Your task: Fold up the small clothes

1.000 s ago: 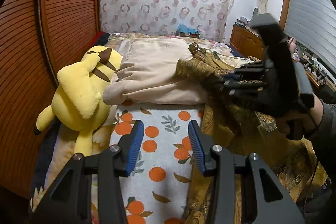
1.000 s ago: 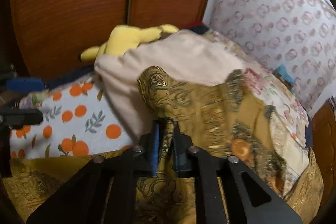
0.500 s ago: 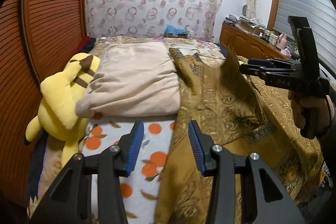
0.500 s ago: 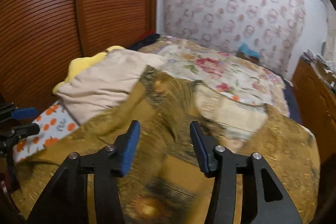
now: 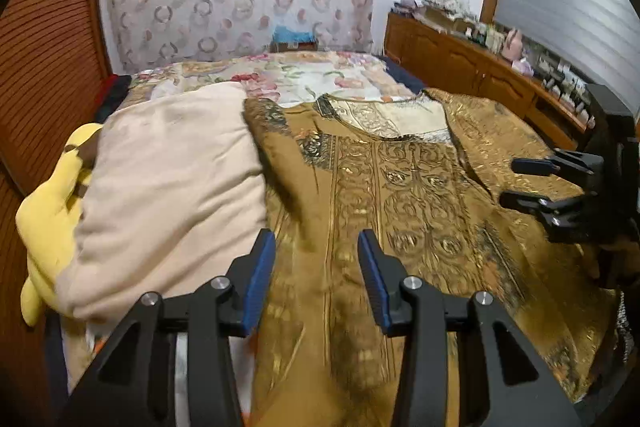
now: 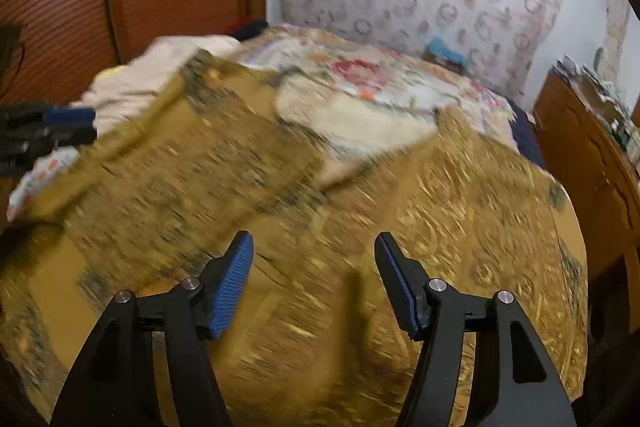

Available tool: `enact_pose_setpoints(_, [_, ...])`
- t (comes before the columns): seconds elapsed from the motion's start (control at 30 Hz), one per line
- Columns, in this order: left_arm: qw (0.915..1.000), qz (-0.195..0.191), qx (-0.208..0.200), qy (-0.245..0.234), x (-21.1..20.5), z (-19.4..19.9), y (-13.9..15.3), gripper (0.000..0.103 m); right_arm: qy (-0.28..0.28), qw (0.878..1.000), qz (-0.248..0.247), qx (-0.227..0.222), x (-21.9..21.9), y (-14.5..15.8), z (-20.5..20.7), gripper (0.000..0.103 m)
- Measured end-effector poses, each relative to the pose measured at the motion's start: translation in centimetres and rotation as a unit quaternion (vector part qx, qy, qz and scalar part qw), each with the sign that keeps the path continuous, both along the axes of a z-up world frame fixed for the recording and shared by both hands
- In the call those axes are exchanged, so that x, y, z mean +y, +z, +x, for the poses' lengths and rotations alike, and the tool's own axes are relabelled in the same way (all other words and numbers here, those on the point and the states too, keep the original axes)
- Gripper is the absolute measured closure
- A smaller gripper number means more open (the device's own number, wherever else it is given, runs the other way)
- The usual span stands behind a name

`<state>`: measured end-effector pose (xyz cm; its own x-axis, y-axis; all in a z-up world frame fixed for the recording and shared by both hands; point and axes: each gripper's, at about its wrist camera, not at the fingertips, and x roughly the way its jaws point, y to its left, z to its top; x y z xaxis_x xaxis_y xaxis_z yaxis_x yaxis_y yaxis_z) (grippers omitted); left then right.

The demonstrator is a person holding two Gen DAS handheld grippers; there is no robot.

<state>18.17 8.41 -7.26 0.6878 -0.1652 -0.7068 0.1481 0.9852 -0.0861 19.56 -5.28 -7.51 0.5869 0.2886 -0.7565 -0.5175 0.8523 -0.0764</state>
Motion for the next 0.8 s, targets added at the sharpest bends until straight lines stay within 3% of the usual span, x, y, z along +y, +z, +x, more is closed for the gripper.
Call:
enact_pose_setpoints(0.17, [0.9993,0.010,0.036,0.002,-0.7,3.8,-1.7,0.074,-0.034,0.999,-0.024,0.009,-2.2,-1.6,0.8,0.038])
enact_pose_setpoints(0.4, [0.9976,0.027,0.063,0.014,-1.1,6.3,-3.2,0.077,-0.036,0.999,0.009,0.027,-3.3,-1.5,1.0,0.038])
enact_pose_setpoints(0.43, [0.9972,0.037,0.063,0.013,-1.3,6.4,-3.3,0.089,-0.036,0.999,0.008,0.027,-3.4,-1.5,1.1,0.038])
enact_pose_setpoints(0.47, [0.9968,0.048,0.063,0.012,-1.5,6.6,-3.4,0.091,-0.036,0.999,0.004,0.023,-3.3,-1.5,1.0,0.038])
enact_pose_setpoints(0.5, [0.9966,0.054,0.062,0.009,-1.6,6.6,-3.3,0.100,-0.036,0.999,0.002,0.021,-3.2,-1.4,0.9,0.038])
enact_pose_setpoints(0.53, [0.9965,0.057,0.060,0.008,-1.6,6.5,-3.1,0.101,-0.036,0.999,0.000,0.019,-3.1,-1.4,0.9,0.038])
enact_pose_setpoints(0.8, [0.9985,0.037,0.001,0.040,2.4,5.4,2.4,0.102,-0.037,0.999,0.000,0.018,-3.1,-1.4,1.0,0.038])
